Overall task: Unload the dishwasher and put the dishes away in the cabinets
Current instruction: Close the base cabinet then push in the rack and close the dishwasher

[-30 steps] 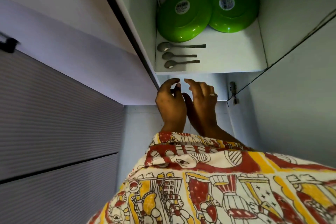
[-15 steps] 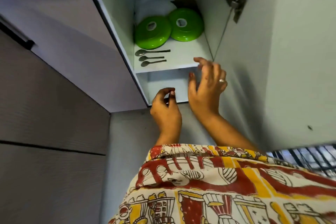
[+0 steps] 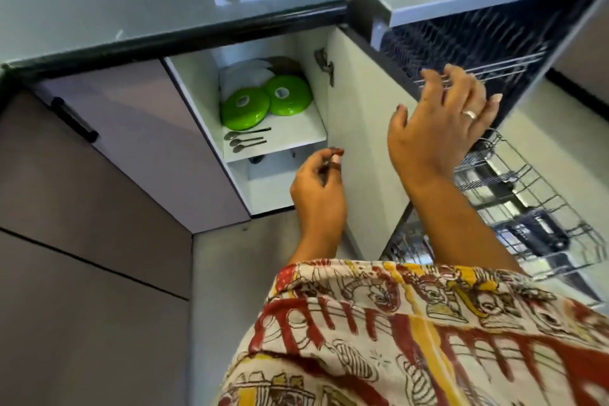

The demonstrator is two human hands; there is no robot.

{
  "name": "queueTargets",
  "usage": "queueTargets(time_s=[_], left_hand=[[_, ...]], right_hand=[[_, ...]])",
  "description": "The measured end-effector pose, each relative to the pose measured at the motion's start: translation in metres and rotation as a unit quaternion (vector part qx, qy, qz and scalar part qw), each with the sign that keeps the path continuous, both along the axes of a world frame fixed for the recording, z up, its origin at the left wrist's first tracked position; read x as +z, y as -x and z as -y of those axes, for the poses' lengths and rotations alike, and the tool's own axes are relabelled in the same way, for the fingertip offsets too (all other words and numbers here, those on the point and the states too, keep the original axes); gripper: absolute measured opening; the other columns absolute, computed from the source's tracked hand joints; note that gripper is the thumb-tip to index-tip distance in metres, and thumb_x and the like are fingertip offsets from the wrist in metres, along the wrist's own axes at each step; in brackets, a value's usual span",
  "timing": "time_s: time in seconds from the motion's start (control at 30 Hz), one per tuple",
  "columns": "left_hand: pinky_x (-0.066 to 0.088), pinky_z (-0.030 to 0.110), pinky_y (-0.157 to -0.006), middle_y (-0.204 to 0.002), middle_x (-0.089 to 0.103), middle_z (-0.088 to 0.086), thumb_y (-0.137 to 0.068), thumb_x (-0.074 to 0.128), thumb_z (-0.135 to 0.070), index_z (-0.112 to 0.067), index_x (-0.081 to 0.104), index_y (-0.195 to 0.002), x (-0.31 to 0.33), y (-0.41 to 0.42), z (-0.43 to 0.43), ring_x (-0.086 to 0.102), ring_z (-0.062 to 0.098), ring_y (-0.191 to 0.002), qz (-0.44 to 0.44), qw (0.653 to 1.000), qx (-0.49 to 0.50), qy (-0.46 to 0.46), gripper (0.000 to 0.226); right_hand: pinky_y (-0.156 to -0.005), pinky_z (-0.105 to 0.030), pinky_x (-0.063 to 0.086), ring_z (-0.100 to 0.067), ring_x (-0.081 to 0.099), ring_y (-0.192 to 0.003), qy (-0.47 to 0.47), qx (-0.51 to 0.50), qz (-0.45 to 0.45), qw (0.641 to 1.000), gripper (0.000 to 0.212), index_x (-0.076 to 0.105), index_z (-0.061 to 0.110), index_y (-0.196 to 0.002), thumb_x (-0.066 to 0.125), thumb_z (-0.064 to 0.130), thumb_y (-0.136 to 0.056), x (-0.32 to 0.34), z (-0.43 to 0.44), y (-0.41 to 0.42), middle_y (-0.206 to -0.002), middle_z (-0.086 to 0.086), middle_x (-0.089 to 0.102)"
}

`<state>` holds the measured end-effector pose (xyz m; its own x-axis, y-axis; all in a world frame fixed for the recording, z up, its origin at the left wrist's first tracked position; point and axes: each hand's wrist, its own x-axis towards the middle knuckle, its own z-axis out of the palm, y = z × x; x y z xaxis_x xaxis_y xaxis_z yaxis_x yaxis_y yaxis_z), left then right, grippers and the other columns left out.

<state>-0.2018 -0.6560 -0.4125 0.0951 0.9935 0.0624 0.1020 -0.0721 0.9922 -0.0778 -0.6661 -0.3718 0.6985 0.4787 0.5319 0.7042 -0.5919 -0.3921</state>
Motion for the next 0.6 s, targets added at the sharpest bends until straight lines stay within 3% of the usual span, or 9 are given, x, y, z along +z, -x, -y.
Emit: queueTargets(time_s=[0.07, 0.13, 0.2, 0.3, 0.37, 0.43, 0.5, 0.57, 0.6], left_hand=[[0.045, 0.015, -0.071, -0.097, 0.068, -0.001, -0.094, 0.054, -0.022, -0.022, 0.068, -0.101, 0.008, -0.014, 0.01, 0.057, 0.006, -0.083, -0.018, 0.999, -0.019, -0.021, 0.016], [0.044, 0.011, -0.076, -0.105, 0.068, -0.002, -0.095, 0.052, -0.023, -0.021, 0.068, -0.106, 0.011, -0.026, 0.022, 0.057, 0.006, -0.094, -0.039, 0.998, -0.041, -0.033, 0.019], [0.047, 0.017, -0.085, -0.111, 0.066, -0.002, -0.095, 0.051, -0.024, -0.022, 0.067, -0.11, 0.008, -0.034, 0.032, 0.057, 0.008, -0.102, -0.042, 0.997, -0.056, -0.029, 0.022], [0.048, 0.03, -0.097, -0.117, 0.063, -0.004, -0.097, 0.049, -0.026, -0.022, 0.065, -0.116, 0.002, -0.037, 0.036, 0.056, 0.011, -0.111, -0.001, 0.999, -0.053, -0.005, 0.026], [0.046, 0.029, -0.101, -0.122, 0.061, -0.005, -0.097, 0.047, -0.026, -0.02, 0.061, -0.122, 0.001, -0.033, 0.035, 0.055, 0.009, -0.116, 0.029, 0.998, -0.048, 0.002, 0.029], [0.043, 0.019, -0.1, -0.126, 0.058, -0.007, -0.097, 0.047, -0.026, -0.019, 0.057, -0.127, 0.004, -0.028, 0.031, 0.052, 0.004, -0.119, 0.056, 0.997, -0.05, 0.002, 0.032], [0.042, 0.009, -0.093, -0.123, 0.057, -0.011, -0.096, 0.049, -0.026, -0.018, 0.055, -0.129, 0.009, -0.023, 0.023, 0.052, -0.003, -0.115, 0.056, 0.997, -0.051, -0.009, 0.034], [0.044, 0.012, -0.093, -0.121, 0.059, -0.01, -0.094, 0.052, -0.027, -0.017, 0.053, -0.131, 0.012, -0.02, 0.015, 0.054, -0.001, -0.113, 0.05, 0.997, -0.052, -0.02, 0.038], [0.045, 0.018, -0.096, -0.123, 0.059, -0.007, -0.094, 0.053, -0.029, -0.017, 0.051, -0.133, 0.012, -0.017, 0.01, 0.055, 0.002, -0.114, 0.047, 0.998, -0.044, -0.023, 0.041]], right_hand=[[-0.108, -0.051, 0.028, -0.036, 0.041, -0.127, 0.072, 0.026, -0.074, 0.994, 0.046, 0.045, 0.013, -0.132, 0.049, 0.03, -0.089, 0.001, 0.011, -0.014, -0.136, -0.012, 0.046], [-0.086, -0.044, 0.044, -0.038, 0.05, -0.115, 0.094, 0.059, -0.119, 0.987, 0.04, 0.045, 0.008, -0.129, 0.047, 0.026, -0.094, 0.002, 0.019, -0.023, -0.127, -0.016, 0.052], [-0.072, -0.036, 0.042, -0.037, 0.057, -0.104, 0.065, 0.083, -0.124, 0.987, 0.033, 0.051, 0.006, -0.121, 0.048, 0.027, -0.095, 0.0, 0.024, -0.029, -0.115, -0.016, 0.059], [-0.066, -0.03, 0.037, -0.032, 0.06, -0.089, -0.016, 0.13, -0.135, 0.982, 0.032, 0.059, 0.009, -0.104, 0.048, 0.037, -0.094, -0.01, 0.03, -0.03, -0.095, -0.011, 0.065], [-0.063, -0.032, 0.04, -0.026, 0.06, -0.078, -0.07, 0.179, -0.178, 0.965, 0.038, 0.061, 0.011, -0.092, 0.047, 0.047, -0.093, -0.021, 0.033, -0.023, -0.08, -0.004, 0.062], [-0.064, -0.032, 0.047, -0.019, 0.061, -0.076, -0.101, 0.238, -0.23, 0.938, 0.046, 0.063, 0.013, -0.093, 0.045, 0.055, -0.091, -0.029, 0.036, -0.011, -0.08, 0.001, 0.064], [-0.069, -0.023, 0.048, -0.009, 0.061, -0.078, -0.109, 0.291, -0.29, 0.905, 0.047, 0.064, 0.014, -0.103, 0.045, 0.055, -0.091, -0.032, 0.034, 0.0, -0.085, 0.004, 0.067], [-0.066, -0.01, 0.042, 0.002, 0.056, -0.071, -0.083, 0.325, -0.309, 0.89, 0.041, 0.066, 0.013, -0.107, 0.043, 0.046, -0.096, -0.032, 0.029, 0.01, -0.076, 0.011, 0.063], [-0.067, -0.012, 0.044, 0.0, 0.058, -0.072, -0.065, 0.342, -0.312, 0.884, 0.041, 0.067, 0.014, -0.107, 0.04, 0.043, -0.097, -0.032, 0.023, 0.015, -0.076, 0.01, 0.064]])
